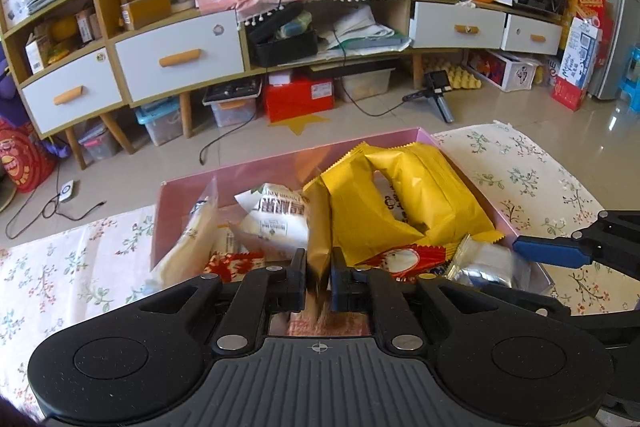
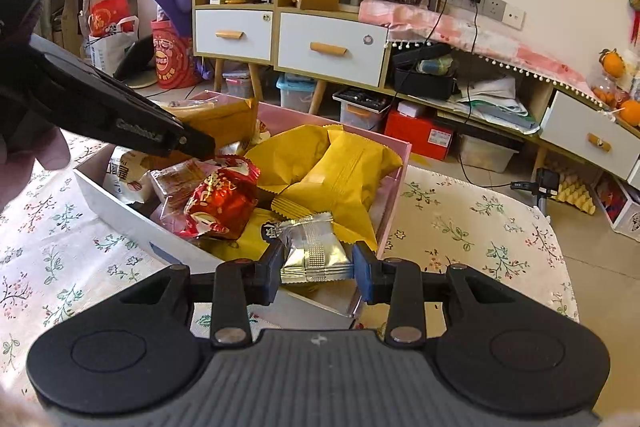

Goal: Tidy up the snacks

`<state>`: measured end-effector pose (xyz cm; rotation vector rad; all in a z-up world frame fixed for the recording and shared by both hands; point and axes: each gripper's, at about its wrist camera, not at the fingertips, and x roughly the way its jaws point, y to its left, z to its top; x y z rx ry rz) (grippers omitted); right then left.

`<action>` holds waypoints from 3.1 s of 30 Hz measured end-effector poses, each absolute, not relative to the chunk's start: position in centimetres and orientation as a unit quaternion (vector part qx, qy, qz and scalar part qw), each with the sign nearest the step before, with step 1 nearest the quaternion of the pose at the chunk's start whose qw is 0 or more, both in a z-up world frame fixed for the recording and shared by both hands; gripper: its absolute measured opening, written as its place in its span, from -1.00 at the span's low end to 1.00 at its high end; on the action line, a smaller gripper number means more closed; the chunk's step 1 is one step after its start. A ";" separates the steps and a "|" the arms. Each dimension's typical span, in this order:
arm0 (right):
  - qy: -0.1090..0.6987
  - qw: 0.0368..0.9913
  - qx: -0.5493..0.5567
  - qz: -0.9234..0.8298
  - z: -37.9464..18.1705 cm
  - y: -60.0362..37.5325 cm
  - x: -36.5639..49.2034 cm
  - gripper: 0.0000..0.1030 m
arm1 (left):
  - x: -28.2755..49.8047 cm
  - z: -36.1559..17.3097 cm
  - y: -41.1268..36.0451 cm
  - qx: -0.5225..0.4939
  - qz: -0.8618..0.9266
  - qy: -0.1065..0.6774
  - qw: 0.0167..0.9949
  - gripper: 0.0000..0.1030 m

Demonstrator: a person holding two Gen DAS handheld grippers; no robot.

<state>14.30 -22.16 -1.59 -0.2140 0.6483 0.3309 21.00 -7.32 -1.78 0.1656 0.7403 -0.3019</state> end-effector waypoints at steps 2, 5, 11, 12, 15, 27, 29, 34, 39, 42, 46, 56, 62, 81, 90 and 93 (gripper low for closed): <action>0.315 0.930 -0.101 0.161 -1.4 -22.2 14.2 -0.27 | 20.8 -1.8 -7.2 0.077 -0.147 0.354 0.920 -0.70; 0.313 0.931 -0.094 0.164 -0.9 -22.3 13.8 -0.03 | 20.0 -1.4 -6.9 0.068 -0.151 0.348 0.923 -0.37; 0.312 0.933 -0.078 0.159 0.4 -22.7 13.2 0.20 | 17.9 -0.1 -5.8 0.065 -0.148 0.343 0.925 0.20; 0.312 0.934 -0.077 0.157 0.6 -22.7 13.0 0.21 | 17.4 0.1 -5.5 0.062 -0.146 0.345 0.925 0.27; 0.317 0.933 -0.072 0.152 1.3 -22.7 12.4 0.33 | 15.8 0.6 -4.9 0.056 -0.143 0.349 0.925 0.39; 0.362 0.924 -0.050 0.111 3.2 -22.2 9.2 0.82 | 9.2 1.9 -2.6 0.045 -0.095 0.374 0.921 0.88; 0.370 0.922 -0.049 0.103 3.5 -21.9 8.5 0.91 | 8.0 2.0 -2.2 0.045 -0.088 0.378 0.920 0.90; 0.391 0.915 -0.049 0.082 4.3 -20.9 7.3 0.99 | 5.4 2.7 -1.1 0.044 -0.056 0.391 0.917 0.96; 0.410 0.909 -0.005 0.076 4.7 -20.7 6.2 0.99 | 3.1 3.2 0.0 0.009 -0.029 0.415 0.909 0.98; 0.412 0.909 0.000 0.063 4.5 -20.5 5.2 0.99 | 1.8 3.2 0.4 0.005 -0.020 0.416 0.909 0.99; 0.408 0.912 -0.012 0.044 4.5 -20.2 4.0 0.99 | 0.6 3.5 0.5 0.010 -0.005 0.407 0.913 0.99; 0.402 0.915 -0.004 0.037 4.5 -20.0 4.2 0.99 | 0.5 4.2 0.2 0.008 0.022 0.396 0.918 0.99; 0.410 0.911 -0.014 0.043 3.9 -19.2 4.0 0.99 | 0.5 4.0 0.0 0.008 0.024 0.400 0.916 0.99; 0.416 0.907 -0.042 0.048 3.6 -18.2 3.6 0.99 | 0.5 3.6 -0.3 0.009 0.021 0.409 0.912 0.99; 0.417 0.907 -0.041 0.047 3.5 -18.2 3.7 0.99 | 0.6 3.4 -0.5 0.009 0.018 0.412 0.911 0.99; 0.417 0.907 -0.040 0.046 3.5 -18.2 3.7 0.99 | 0.5 3.5 -0.5 0.010 0.017 0.412 0.911 0.99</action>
